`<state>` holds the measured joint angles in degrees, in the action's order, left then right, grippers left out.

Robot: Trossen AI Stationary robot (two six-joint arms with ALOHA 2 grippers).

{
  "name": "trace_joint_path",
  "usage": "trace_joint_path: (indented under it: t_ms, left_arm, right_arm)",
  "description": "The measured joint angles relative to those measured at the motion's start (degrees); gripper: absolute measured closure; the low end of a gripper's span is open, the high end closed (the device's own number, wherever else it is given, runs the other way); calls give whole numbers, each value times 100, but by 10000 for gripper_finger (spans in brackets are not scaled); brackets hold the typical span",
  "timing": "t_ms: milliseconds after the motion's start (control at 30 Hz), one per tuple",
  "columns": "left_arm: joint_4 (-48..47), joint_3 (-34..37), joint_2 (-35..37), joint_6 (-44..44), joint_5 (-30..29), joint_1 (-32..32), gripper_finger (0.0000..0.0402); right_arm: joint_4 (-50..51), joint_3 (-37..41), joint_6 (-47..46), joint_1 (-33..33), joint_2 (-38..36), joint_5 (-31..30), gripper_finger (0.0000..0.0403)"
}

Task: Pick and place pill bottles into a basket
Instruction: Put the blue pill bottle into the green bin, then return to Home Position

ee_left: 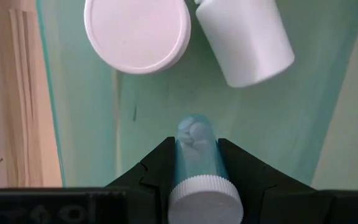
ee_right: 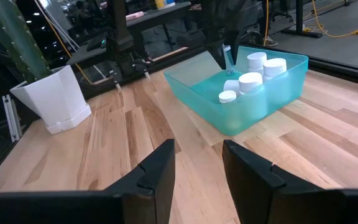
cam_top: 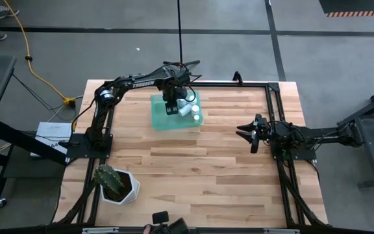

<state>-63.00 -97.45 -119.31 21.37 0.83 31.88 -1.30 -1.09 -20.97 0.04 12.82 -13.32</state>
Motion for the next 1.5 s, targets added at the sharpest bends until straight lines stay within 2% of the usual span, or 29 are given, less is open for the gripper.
trace_joint_path:
  t_ms: [800, 1233, 1500]
  left_arm:
    - [-16, 0, 7, -17, -1, 0, 249]
    - [-14, 0, 9, -17, -31, 0, 156]
    - [-440, -179, 13, -44, -192, -2, 142]
  right_arm:
    - [1, 0, -1, 0, 0, 0, 277]
    - [2, 1, -2, 1, 0, 0, 277]
    - [1, 0, 0, 0, 1, 0, 277]
